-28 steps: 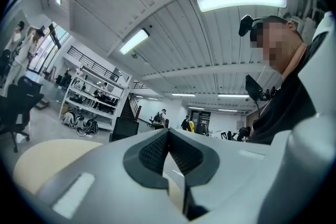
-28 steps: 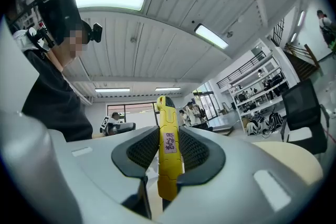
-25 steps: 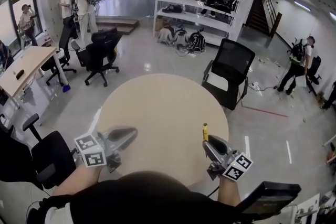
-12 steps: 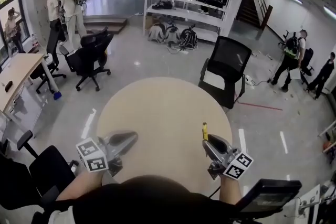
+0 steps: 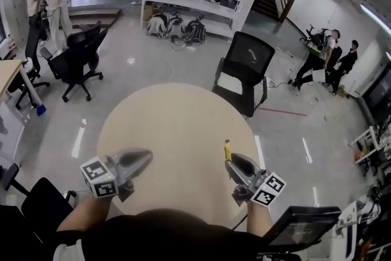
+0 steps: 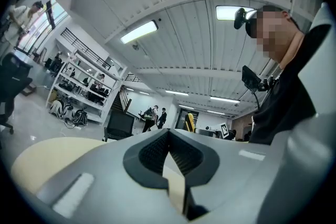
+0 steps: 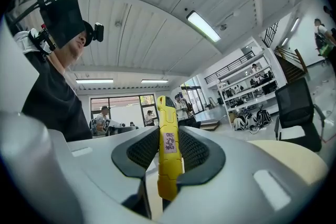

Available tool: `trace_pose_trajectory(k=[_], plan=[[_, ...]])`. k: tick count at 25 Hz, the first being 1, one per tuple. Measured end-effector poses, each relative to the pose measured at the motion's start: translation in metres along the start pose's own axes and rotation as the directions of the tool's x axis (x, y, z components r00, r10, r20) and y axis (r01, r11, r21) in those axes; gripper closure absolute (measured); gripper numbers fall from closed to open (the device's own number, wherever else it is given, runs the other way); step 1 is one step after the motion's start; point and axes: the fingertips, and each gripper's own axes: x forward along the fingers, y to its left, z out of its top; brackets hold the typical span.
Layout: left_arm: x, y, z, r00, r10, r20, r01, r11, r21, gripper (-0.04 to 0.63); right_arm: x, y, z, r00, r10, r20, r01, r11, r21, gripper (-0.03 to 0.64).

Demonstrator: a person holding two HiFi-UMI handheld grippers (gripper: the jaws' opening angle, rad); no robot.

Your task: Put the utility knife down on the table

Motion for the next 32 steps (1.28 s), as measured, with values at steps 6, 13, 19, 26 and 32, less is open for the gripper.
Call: trace_pose_trajectory(k=[6,13,19,26,32], plan=[[0.041,-0.034,-0.013,0.999,0.022,0.026,-0.021,0.999,-0.037,0.597,-0.042,-0.042,0.007,1.000,0.008,-0.009,-0.008,0.999,0.033,0.485],[0.047,-0.046,-0.016,0.996,0.089,0.013,-0.089,0.996,0.004,0.597,-0.054,-0.066,0.013,0.999,0.044,0.009,-0.044,0.998,0.035,0.485],[0.029,-0.023,0.000,0.993,0.114,0.017,-0.115,0.993,0.022,0.597,-0.031,-0.060,0.006,0.999,0.049,0.013,-0.049,0.998,0.041,0.485],[0.016,0.020,-0.001,0.988,0.151,0.031,-0.151,0.989,0.002,0.597,0.003,-0.070,-0.007,0.998,0.057,-0.032,-0.055,0.998,0.038,0.485],[0.023,0.072,0.000,0.983,0.182,0.033,-0.182,0.983,-0.005,0.597,0.046,-0.109,-0.015,0.993,0.065,-0.100,-0.064,0.998,0.014,0.485]])
